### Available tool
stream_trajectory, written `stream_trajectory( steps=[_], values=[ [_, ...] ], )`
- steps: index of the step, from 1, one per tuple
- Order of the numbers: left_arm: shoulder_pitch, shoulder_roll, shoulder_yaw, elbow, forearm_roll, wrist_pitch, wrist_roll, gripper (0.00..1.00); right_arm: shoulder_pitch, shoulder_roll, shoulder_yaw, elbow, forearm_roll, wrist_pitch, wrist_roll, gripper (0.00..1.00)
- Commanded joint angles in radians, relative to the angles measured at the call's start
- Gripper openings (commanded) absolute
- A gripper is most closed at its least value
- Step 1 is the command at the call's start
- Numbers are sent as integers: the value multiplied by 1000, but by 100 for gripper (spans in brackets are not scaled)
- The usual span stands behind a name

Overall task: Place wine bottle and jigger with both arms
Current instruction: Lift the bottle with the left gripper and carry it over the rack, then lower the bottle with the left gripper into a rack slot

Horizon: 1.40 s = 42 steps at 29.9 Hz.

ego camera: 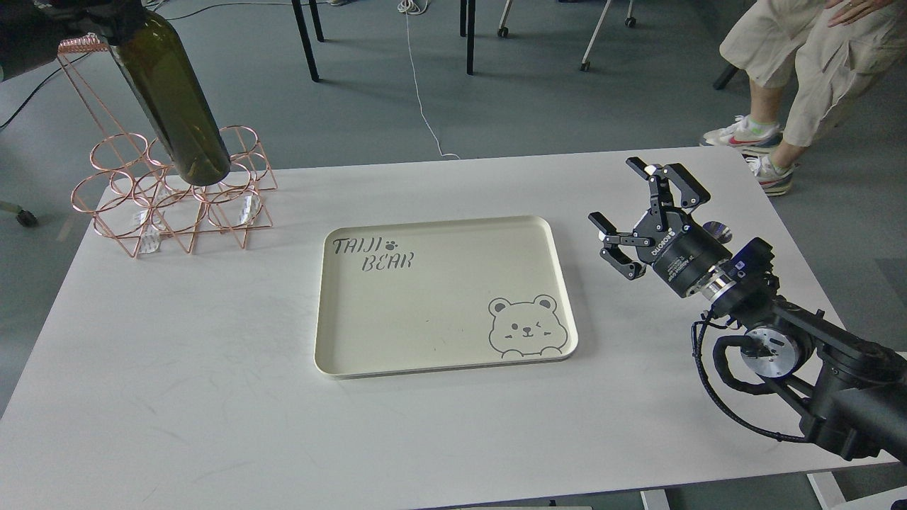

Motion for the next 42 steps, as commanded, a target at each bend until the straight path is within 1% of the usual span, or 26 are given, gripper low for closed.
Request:
stream_trajectory(
  steps=[1,10,16,27,33,42],
  values=[
    [-9,-13,1,0,-19,0,0,11,-5,0,0,0,0,0,0,99],
    [-7,-33,32,5,-28,2,0,11,-5,0,2,0,0,0,0,99],
    [-7,-50,35,51,-25,2,0,12,-8,-2,3,2,0,0,0,99],
    [2,-62,42,55,-22,2,0,12,-9,-3,3,0,0,0,0,99],
    [2,-62,92,95,-21,46,0,12,-9,-3,3,2,0,0,0,99],
    [2,-73,99,101,-22,48,0,12,-9,-3,3,2,0,0,0,99]
  ],
)
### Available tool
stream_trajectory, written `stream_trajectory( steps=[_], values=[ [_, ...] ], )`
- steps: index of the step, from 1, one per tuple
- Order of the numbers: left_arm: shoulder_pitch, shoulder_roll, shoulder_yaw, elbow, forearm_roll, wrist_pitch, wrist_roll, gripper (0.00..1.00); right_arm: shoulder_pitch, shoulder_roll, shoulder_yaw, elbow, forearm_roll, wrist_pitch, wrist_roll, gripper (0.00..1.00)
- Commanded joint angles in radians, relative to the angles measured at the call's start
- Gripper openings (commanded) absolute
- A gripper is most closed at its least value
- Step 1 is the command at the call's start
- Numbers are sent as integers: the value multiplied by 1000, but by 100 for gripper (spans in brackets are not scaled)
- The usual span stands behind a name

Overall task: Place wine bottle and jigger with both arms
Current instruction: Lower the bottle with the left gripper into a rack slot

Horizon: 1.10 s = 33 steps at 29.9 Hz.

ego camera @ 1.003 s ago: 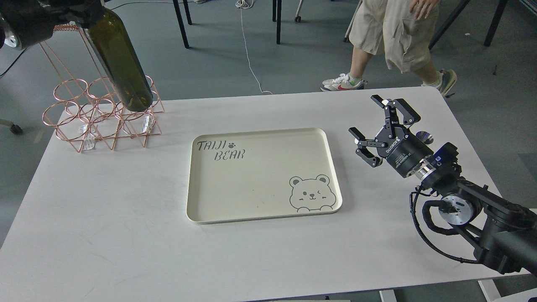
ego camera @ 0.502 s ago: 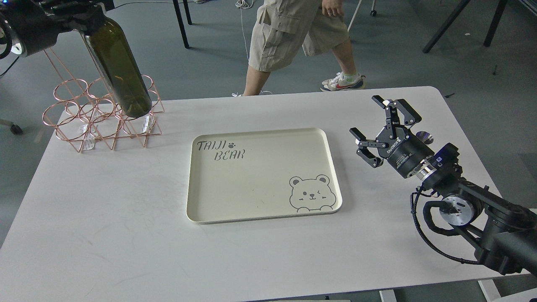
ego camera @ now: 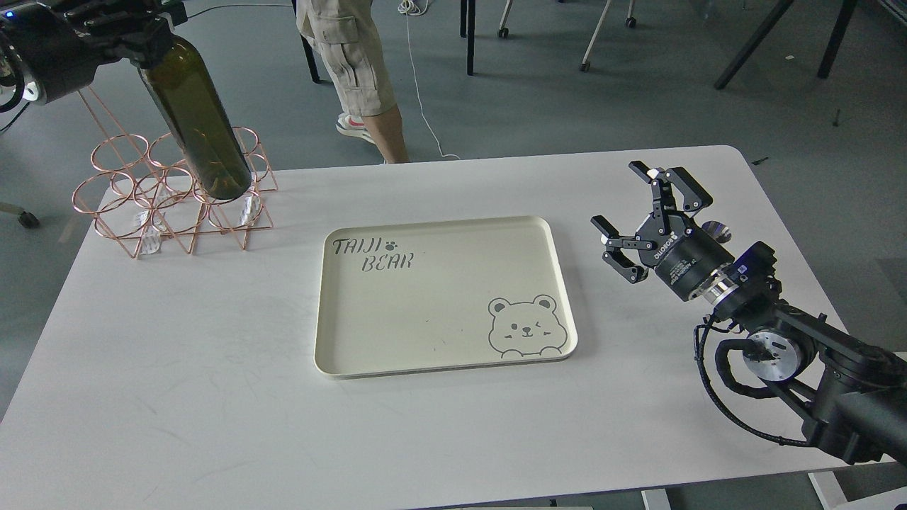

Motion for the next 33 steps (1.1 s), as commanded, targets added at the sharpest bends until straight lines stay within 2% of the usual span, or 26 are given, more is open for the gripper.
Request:
stream_trajectory(
  steps=[1,8,33],
  values=[
    [1,-11,3,5,-1,1,0,13,0,0,1,0,0,0,0,99],
    [-3,-22,3,42,-2,1,0,13,0,-1,1,0,0,0,0,99],
    [0,-28,3,37,-7,-7,0,13,-1,-1,1,0,0,0,0,99]
  ],
)
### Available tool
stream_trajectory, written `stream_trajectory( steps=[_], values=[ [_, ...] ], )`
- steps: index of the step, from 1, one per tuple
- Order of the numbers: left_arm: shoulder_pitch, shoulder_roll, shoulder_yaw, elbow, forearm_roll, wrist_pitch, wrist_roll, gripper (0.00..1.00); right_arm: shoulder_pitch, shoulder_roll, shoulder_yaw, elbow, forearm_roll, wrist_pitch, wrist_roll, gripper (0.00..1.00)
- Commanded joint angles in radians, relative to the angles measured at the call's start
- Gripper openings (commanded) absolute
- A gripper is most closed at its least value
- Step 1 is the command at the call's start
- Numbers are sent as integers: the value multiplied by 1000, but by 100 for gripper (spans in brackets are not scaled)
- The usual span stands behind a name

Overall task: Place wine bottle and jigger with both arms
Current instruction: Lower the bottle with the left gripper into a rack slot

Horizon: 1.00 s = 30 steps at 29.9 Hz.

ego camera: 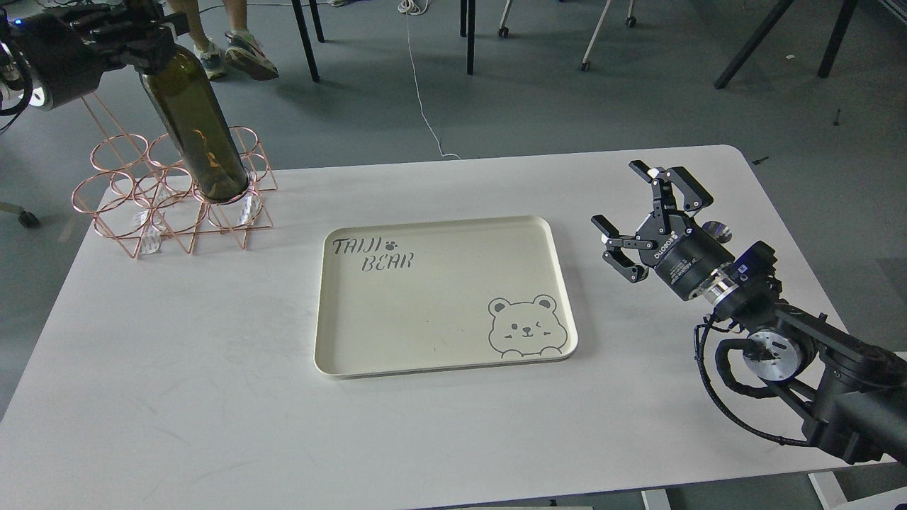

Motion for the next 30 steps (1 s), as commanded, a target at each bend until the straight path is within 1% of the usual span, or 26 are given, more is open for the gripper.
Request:
stream_trajectory(
  steps=[1,8,19,30],
  values=[
    [6,-10,1,0,-1,0,0,13,-2,0,0,0,0,0,0,99],
    [10,-23,30,3,-4,6,0,15,-3,1,0,0,0,0,0,99],
    [47,-64,30,29,-4,8,0,18,-11,1,1,0,0,0,0,99],
    [76,-89,28,57,-6,21,0,26,-18,3,1,0,0,0,0,99]
  ],
)
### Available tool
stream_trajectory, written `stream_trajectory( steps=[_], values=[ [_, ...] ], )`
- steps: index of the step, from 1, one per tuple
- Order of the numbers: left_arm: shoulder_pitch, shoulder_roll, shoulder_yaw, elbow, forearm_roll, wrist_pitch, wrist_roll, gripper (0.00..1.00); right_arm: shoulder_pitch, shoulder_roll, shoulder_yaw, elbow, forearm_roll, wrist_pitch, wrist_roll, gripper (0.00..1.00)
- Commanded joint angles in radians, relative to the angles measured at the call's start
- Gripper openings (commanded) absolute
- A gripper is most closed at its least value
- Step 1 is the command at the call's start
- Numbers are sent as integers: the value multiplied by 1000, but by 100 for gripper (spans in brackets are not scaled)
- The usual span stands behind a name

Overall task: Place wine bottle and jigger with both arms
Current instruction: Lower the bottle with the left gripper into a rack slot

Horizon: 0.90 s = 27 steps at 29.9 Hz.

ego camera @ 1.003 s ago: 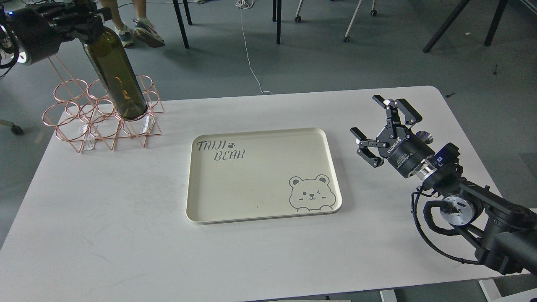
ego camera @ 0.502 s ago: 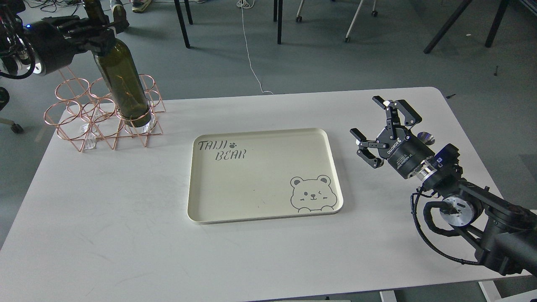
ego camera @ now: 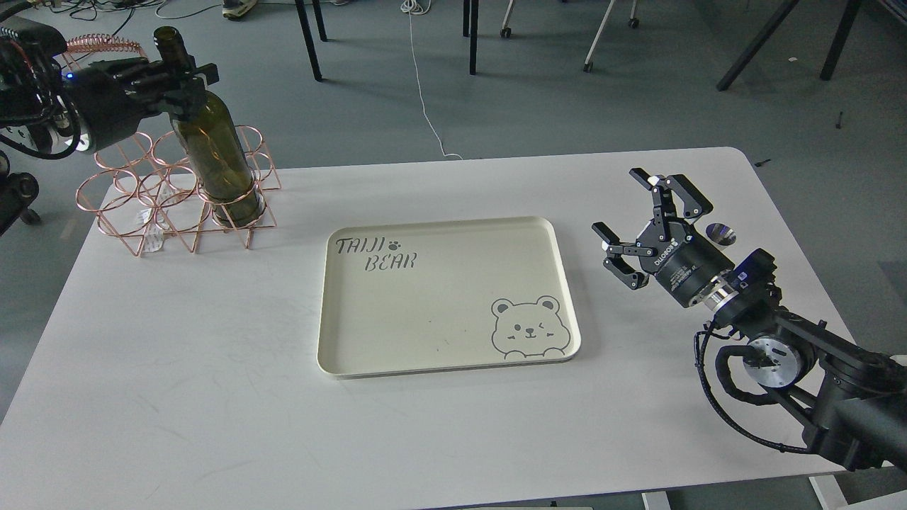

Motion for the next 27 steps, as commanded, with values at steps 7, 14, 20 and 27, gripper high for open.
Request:
stream_trajectory(
  steps=[7,14,20,27],
  values=[
    [24,-9,2,12,-26,16,0,44,-3,0,0,1,0,0,0,99],
    [25,-9,2,12,-26,16,0,65,-6,0,0,1,-3,0,0,99],
    [25,-10,0,12,-28,17,0,83,-6,0,1,1,-6,0,0,99],
    [25,-12,3,12,-26,14,0,64,-6,0,1,1,-9,0,0,99]
  ],
)
